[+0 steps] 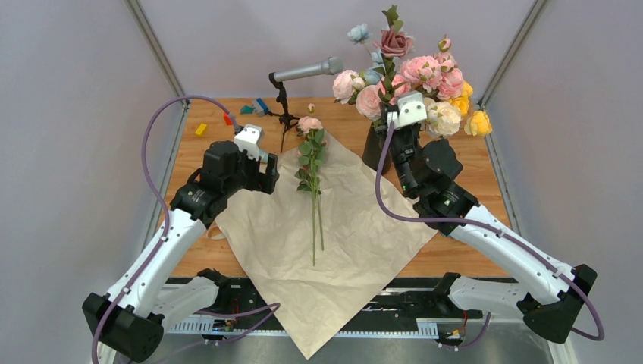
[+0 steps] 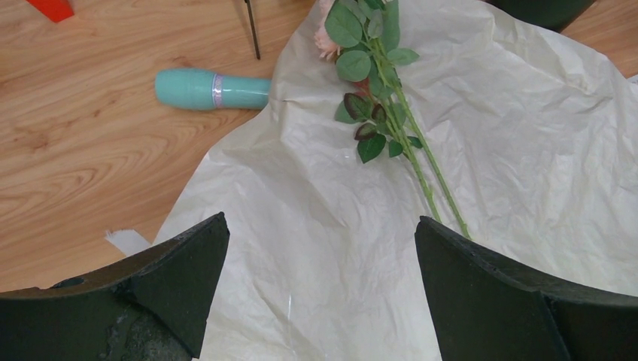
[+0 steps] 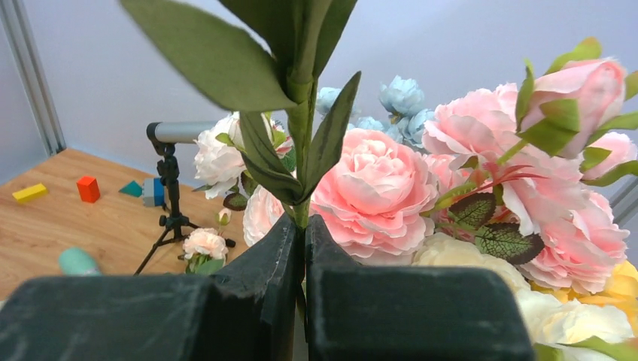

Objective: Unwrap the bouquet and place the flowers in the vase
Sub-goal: Insert the fake flower into the vase.

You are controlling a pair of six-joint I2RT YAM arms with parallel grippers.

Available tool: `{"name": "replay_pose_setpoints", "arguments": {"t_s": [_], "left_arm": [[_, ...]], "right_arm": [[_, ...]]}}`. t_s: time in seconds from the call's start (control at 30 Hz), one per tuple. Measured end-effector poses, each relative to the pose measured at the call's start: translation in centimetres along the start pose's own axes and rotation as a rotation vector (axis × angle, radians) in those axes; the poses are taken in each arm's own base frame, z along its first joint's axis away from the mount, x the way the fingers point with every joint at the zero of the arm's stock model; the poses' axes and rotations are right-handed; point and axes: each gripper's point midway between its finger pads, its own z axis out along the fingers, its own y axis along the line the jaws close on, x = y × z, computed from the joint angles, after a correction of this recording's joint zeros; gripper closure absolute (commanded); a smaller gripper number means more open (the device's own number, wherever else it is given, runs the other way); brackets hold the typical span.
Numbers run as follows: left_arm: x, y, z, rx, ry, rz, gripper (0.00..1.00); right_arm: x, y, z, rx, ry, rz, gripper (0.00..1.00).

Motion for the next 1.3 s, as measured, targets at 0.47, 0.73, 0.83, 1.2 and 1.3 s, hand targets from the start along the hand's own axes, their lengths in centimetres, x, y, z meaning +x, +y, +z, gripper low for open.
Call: {"name": "replay_pose_setpoints", "arguments": {"t_s": [0.47,0.73,0.83,1.2,1.3], "left_arm": [[0.2,0.3,0.0,-0.019,0.003,-0.001,0.0],[0.4,0.4,0.1,-0.023,0.009,0.0,0.0],[0.4,0.4,0.1,-0.023,0.009,-0.001,0.0],[0.4,0.4,0.1,-0.023,0.009,0.0,0.0],[0.4,0.4,0.1,-0.023,0.009,0.0,0.0]], "right_arm": [[-1.0,-0.4,0.2,0.019,-0.066,-0.028,1.0],[-0.7,0.2,0.3,-0.007,-0.089,-0.073,1.0],[-0.2,0.4,0.3,-0.014,-0.089,-0.092,1.0],[1.7,1.3,0.7,-0.02,-0.077,-0.136,1.0],[1.8,1.5,0.9,-0.019,-0.079,-0.135,1.0]]}}
